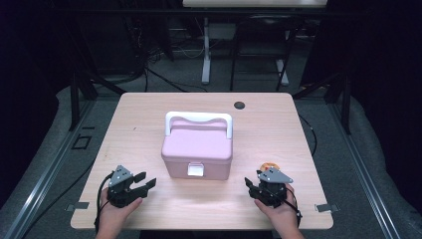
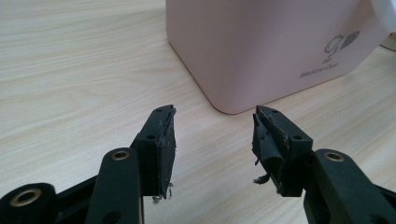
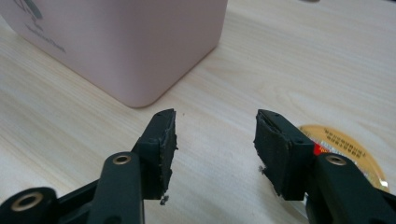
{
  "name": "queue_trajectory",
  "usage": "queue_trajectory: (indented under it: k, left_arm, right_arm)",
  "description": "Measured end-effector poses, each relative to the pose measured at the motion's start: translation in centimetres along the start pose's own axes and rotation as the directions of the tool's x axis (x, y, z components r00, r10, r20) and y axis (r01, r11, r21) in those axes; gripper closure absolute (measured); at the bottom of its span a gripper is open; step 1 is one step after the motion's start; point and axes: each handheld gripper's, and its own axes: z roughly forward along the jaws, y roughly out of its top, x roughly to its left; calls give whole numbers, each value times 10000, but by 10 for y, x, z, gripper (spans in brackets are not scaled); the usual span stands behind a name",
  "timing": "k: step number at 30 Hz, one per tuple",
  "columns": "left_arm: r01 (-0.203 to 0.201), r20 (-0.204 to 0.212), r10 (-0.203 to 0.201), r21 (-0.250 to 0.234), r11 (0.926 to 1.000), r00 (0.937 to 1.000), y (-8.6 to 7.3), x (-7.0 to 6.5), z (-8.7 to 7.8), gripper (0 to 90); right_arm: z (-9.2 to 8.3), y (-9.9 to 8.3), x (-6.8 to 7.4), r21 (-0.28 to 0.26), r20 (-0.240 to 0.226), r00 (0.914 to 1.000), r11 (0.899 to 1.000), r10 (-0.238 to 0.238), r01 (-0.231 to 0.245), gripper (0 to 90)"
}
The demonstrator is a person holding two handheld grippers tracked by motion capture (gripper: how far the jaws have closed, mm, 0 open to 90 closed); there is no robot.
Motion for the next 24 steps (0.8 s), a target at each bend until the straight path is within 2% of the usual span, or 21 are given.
queue_trajectory:
  k: [4, 6, 8, 12, 13, 19, 24]
  left_arm:
    - [-244, 150, 241, 166, 9996, 9996, -1, -3, 1, 479]
    - [-472, 92, 470, 225, 9986, 9989, -2, -5, 2, 478]
    - [-479, 42, 479, 222, 9986, 9988, -2, -6, 1, 478]
    - [-152, 18, 151, 154, 9998, 9999, -2, -5, 0, 467]
    - [-36, 53, 36, -21, 10000, 10000, -1, -5, -1, 463]
    - [42, 72, -42, -34, 10000, 10000, -1, -4, -2, 459]
    - [298, 39, -297, -246, 9993, 9995, -1, -1, -2, 460]
  right_arm:
    - [1, -1, -1, 347, -19, 9999, 9993, 157, -157, 513]
    - [0, 0, -2, 230, -63, 9996, 9993, 290, -289, 512]
    - [1, 0, -2, 177, -55, 9995, 9994, 299, -298, 512]
    - [0, 0, -1, 158, -51, 9997, 9996, 229, -228, 513]
    - [-1, 0, -1, 249, -53, 9997, 9994, 232, -231, 516]
    - [-1, 0, -3, 223, -102, 9994, 9992, 326, -324, 516]
    - [-1, 0, -3, 95, -116, 9990, 9990, 429, -428, 516]
